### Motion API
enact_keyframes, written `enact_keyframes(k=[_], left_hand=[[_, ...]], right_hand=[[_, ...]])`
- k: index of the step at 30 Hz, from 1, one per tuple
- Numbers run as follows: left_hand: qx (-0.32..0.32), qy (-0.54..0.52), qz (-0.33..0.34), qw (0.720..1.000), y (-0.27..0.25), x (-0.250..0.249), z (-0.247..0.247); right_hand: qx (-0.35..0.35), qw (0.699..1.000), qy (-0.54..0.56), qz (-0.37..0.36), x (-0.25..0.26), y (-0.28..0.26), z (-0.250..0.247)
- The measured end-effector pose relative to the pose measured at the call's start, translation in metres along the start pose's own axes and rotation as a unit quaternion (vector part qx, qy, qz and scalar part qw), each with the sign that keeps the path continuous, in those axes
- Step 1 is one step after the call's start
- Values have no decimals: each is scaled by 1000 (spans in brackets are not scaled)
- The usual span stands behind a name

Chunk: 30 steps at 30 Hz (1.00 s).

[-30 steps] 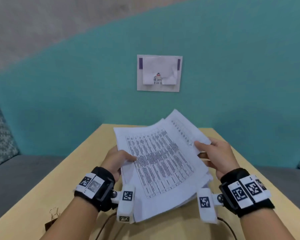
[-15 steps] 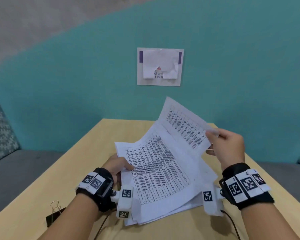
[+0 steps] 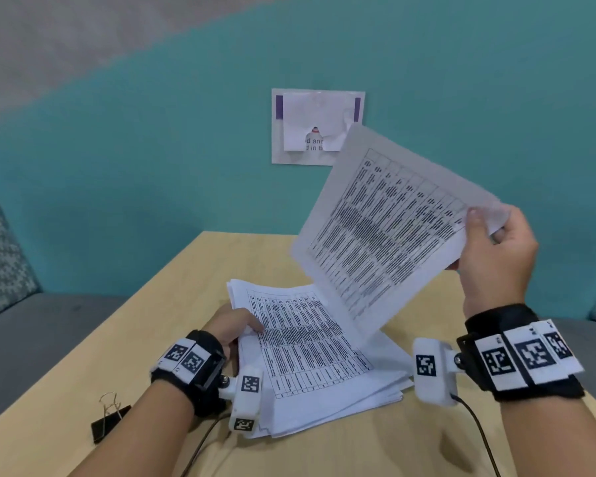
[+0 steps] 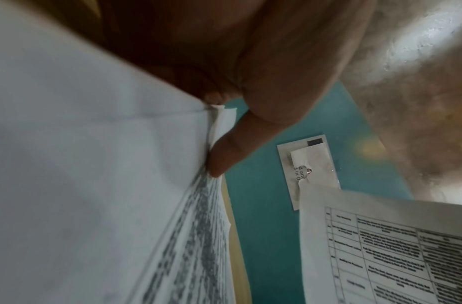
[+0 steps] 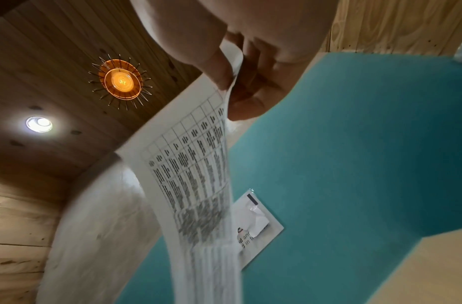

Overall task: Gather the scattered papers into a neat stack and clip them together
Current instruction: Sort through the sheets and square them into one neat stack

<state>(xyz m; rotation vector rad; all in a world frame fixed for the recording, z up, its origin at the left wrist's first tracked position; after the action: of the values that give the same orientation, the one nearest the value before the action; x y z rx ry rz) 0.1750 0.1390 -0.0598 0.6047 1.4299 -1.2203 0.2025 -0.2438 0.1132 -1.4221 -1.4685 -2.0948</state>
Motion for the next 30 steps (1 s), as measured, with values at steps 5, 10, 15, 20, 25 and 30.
enact_keyframes(k=[5, 10, 15, 20, 25, 30], left_hand=[[6, -115, -59, 992, -6, 5, 5], [67, -116, -39, 990, -17, -5, 15], [86, 31, 29, 995, -21, -11, 19], [28, 89, 28, 995, -6, -6, 5], [14, 59, 31, 998, 0, -4, 2], [35, 57, 48, 997, -3, -7, 6]], right_hand=[[178, 978, -78, 72, -31, -15, 35], [303, 933, -167, 97, -55, -45, 60], [329, 922, -157, 132, -74, -61, 72], [337, 911, -163, 171, -78, -66, 71], [358, 893, -187, 196, -81, -68, 68], [381, 878, -202, 207, -76, -74, 68]])
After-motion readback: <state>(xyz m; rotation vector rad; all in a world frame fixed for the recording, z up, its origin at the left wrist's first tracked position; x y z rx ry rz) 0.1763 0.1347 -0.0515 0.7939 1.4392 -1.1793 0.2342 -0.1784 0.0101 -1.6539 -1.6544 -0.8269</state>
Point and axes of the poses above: each hand's wrist, its own y-axis towards the middle knuckle, its own z-axis out of the palm, x = y × z, the point moved 7 cm from there along y, towards the middle knuckle, and after that the axes turned 15 degrees about -y, right-handed, at the moved point
